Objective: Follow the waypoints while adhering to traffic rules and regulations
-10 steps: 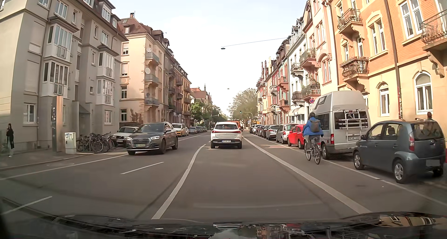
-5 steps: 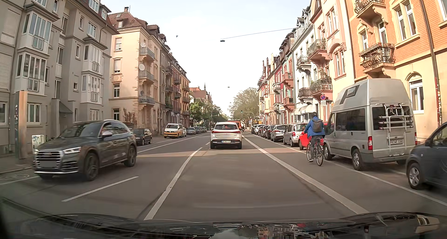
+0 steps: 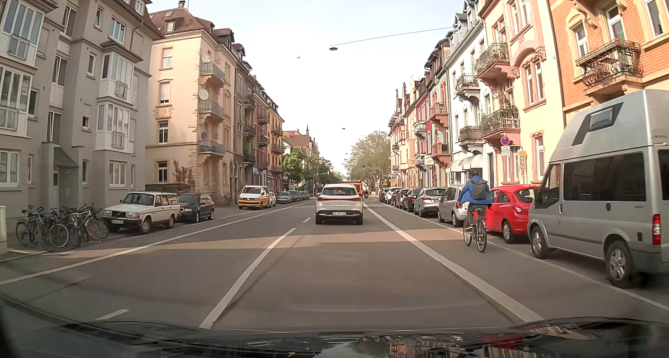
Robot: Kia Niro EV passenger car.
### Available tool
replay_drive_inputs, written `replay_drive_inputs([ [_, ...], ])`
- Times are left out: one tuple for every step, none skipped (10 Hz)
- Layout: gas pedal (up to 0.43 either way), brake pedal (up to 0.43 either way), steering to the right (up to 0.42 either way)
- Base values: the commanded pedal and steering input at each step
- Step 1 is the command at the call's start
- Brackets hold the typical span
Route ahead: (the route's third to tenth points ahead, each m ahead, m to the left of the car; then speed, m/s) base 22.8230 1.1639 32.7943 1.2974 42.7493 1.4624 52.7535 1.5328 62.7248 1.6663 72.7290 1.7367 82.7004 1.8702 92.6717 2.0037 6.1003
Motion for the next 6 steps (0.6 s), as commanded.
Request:
replay_drive_inputs([
  [0.000,0.000,-0.014],
  [0.000,0.000,-0.014],
  [0.000,0.000,-0.014],
  [0.000,0.000,-0.014],
  [0.000,0.000,-0.015],
  [0.000,0.000,-0.015],
])
